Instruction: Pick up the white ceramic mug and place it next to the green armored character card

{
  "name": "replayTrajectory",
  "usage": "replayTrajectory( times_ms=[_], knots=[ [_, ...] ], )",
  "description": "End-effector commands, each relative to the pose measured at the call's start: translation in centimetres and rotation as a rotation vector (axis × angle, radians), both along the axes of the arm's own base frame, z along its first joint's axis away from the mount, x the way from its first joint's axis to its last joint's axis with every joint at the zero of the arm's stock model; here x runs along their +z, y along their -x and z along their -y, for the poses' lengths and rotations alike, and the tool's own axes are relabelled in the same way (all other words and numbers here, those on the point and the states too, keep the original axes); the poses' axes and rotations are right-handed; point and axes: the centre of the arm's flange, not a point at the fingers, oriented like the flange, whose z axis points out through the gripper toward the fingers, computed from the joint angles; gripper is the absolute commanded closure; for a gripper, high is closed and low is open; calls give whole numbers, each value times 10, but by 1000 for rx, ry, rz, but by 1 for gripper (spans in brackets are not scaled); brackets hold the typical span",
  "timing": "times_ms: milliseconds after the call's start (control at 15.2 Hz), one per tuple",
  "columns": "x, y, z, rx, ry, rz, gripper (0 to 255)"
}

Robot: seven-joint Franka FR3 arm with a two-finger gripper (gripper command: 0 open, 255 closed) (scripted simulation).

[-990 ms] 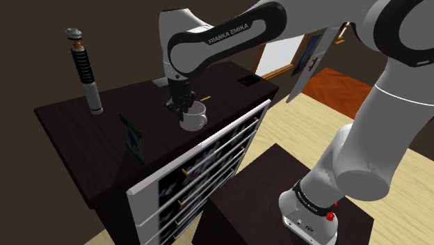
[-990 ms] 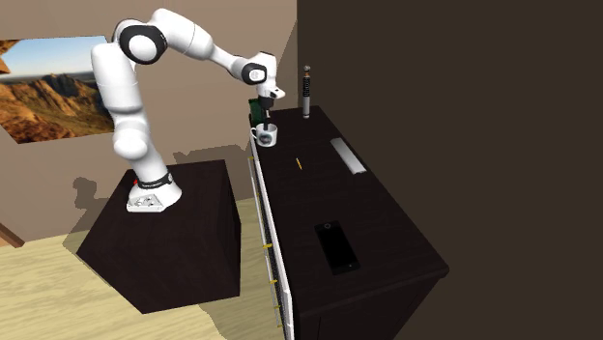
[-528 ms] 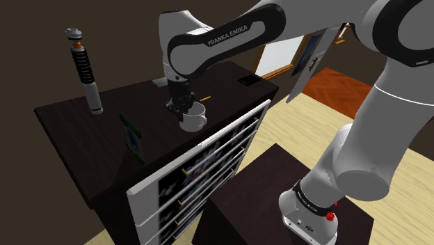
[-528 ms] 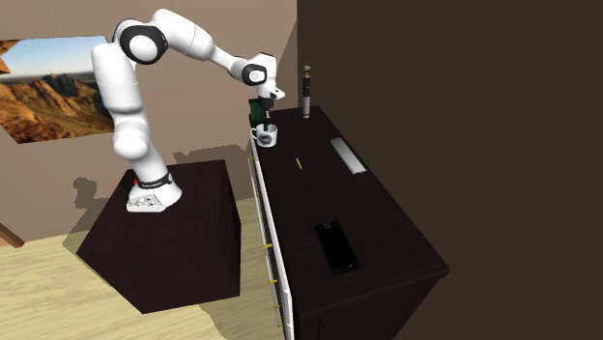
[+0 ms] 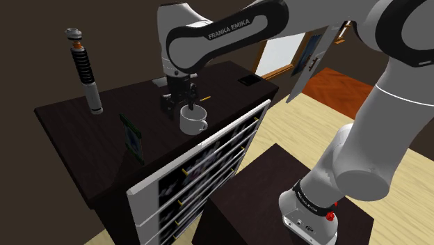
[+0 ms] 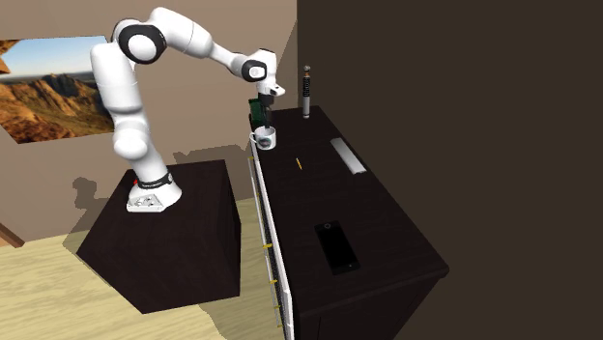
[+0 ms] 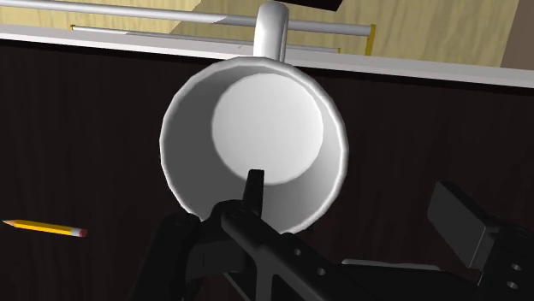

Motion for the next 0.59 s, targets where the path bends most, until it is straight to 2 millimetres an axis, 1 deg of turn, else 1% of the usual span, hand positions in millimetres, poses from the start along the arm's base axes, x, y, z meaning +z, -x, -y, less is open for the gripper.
replayTrajectory(
  times_ms=[0, 66, 528],
  knots=[
    [24, -3, 0, 0, 0, -1, 0],
    [35, -5, -1, 0, 0, -1, 0],
    [35, -5, -1, 0, 0, -1, 0]
  ],
)
